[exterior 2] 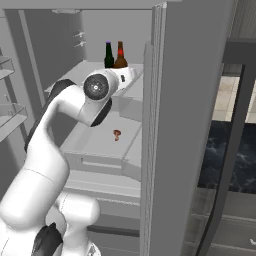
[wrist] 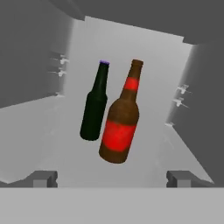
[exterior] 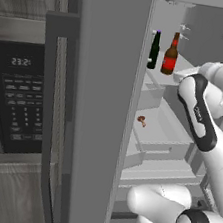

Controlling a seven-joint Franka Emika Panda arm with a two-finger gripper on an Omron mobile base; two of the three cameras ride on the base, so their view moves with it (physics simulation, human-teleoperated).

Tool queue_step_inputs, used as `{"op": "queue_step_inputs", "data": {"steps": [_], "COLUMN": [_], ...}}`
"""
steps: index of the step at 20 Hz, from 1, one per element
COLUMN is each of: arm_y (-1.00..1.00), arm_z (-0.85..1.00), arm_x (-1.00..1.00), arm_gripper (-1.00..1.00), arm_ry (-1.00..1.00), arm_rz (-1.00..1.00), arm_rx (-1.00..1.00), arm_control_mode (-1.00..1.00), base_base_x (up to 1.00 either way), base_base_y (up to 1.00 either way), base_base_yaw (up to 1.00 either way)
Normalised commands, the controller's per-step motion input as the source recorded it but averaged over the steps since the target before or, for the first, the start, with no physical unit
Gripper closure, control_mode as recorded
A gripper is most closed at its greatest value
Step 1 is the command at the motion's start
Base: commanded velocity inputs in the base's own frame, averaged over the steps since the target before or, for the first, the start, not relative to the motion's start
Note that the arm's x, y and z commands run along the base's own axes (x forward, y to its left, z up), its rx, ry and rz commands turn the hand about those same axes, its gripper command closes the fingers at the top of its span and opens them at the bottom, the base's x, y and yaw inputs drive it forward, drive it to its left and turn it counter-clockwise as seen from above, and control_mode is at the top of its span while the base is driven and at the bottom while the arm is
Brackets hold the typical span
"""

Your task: Place the beers on the top shelf of the fridge to keep them out of children's reach, and place the mushroom on lower shelves for easy access.

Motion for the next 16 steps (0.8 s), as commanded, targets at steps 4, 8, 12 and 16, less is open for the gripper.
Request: {"op": "queue_step_inputs", "data": {"steps": [4,8,12,16], "arm_y": [0.07,0.01,0.11,0.02], "arm_z": [-0.05,-0.19,-0.07,-0.05], "arm_x": [-1.0,-1.0,-1.0,-1.0], "arm_gripper": [-1.0,-1.0,-1.0,-1.0], "arm_ry": [0.01,0.01,0.06,0.01], "arm_rz": [0.0,0.0,0.0,0.05], "arm_rx": [-0.13,-0.1,-0.09,-0.08], "arm_control_mode": [-1.0,-1.0,-1.0,-1.0], "base_base_x": [0.0,0.0,0.0,0.0], "base_base_y": [0.0,0.0,0.0,0.0], "base_base_yaw": [0.0,0.0,0.0,0.0]}}
